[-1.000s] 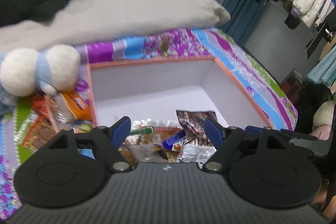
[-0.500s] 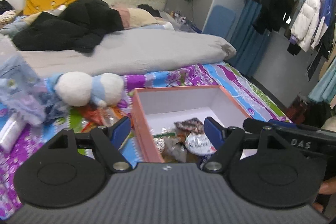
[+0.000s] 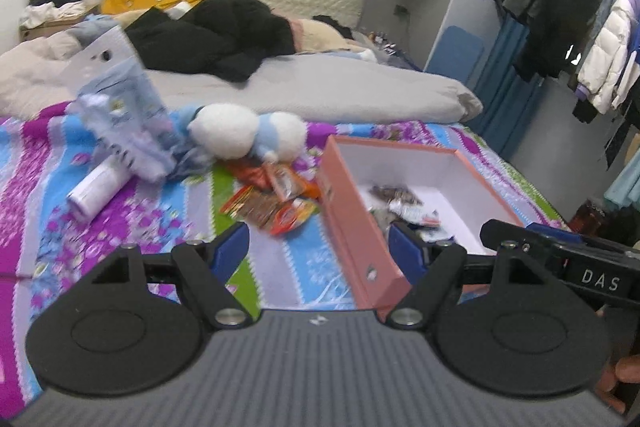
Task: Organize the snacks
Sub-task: 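Open both tools to release the bags and move back from the box, then grasp the meat-stick packet with the left tool while the right tool grasps an orange-labelled bag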
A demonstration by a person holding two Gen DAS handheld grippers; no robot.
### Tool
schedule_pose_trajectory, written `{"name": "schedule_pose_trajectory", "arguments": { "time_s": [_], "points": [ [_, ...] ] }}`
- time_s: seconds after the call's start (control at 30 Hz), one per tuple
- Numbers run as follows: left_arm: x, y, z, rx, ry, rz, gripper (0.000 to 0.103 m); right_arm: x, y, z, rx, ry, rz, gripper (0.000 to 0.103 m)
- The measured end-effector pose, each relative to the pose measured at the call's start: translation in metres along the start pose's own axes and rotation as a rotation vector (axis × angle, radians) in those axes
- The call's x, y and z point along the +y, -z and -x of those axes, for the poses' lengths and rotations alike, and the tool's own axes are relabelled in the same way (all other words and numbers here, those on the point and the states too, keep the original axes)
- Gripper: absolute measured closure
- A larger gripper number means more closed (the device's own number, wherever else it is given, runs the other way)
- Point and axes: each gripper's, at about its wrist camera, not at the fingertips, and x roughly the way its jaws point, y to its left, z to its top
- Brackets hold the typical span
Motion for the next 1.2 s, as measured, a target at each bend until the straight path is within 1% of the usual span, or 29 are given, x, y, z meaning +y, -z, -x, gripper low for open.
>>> {"name": "schedule_pose_trajectory", "arguments": {
  "time_s": [0.2,0.3,0.5,0.67,0.87,0.97,1.0,1.1,1.2],
  "points": [
    [0.011,0.033,0.034,-0.025,-0.05,-0.017,0.022,0.021,0.028,0.016,0.004,-0.027,0.007,0.024],
    [0.018,0.047,0.042,-0.019,-0.064,-0.003,0.022,0.032,0.041,0.018,0.013,-0.042,0.029,0.024],
    [0.039,0.075,0.041,0.022,-0.105,0.03,0.022,0.051,0.061,0.014,0.029,-0.067,0.065,0.024],
    [0.06,0.085,0.028,0.059,-0.127,0.077,0.022,0.059,0.073,0.005,0.056,-0.078,0.1,0.024],
    [0.084,0.082,0.003,0.073,-0.143,0.116,0.022,0.062,0.076,-0.014,0.072,-0.073,0.114,0.025],
    [0.095,0.079,-0.019,0.09,-0.151,0.127,0.02,0.063,0.076,-0.029,0.078,-0.076,0.127,0.026],
    [0.099,0.078,-0.028,0.097,-0.153,0.128,0.02,0.064,0.075,-0.036,0.082,-0.073,0.136,0.029],
    [0.11,0.076,-0.058,0.117,-0.152,0.134,0.02,0.066,0.072,-0.058,0.089,-0.075,0.156,0.031],
    [0.122,0.073,-0.092,0.126,-0.136,0.132,0.02,0.068,0.069,-0.087,0.095,-0.069,0.178,0.038]
  ]
}}
